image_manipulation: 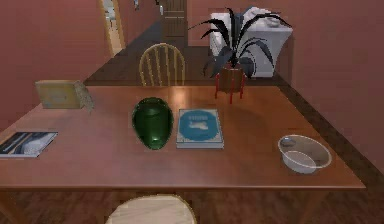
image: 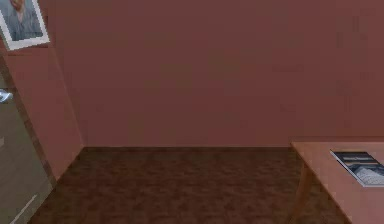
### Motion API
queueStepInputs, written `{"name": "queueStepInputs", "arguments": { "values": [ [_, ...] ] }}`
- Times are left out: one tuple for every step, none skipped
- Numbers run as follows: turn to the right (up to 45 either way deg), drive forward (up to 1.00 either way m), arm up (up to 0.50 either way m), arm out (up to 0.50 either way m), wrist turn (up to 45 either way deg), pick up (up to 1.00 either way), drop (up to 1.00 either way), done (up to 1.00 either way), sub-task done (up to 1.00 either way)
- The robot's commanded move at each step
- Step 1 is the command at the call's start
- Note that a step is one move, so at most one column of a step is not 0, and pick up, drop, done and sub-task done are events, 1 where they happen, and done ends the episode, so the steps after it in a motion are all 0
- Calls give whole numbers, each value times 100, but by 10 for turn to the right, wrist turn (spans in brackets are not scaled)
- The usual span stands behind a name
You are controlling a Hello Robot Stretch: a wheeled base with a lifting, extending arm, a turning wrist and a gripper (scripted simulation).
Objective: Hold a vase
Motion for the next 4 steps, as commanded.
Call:
{"name": "queueStepInputs", "arguments": {
  "values": [
    [0, 0, 50, 0, 0, 0, 0, 0, 0],
    [0, 0, 38, 0, 0, 0, 0, 0, 0],
    [0, 0, 0, 42, 0, 0, 0, 0, 0],
    [0, 0, 0, 0, 450, 0, 0, 0, 0]
  ]
}}
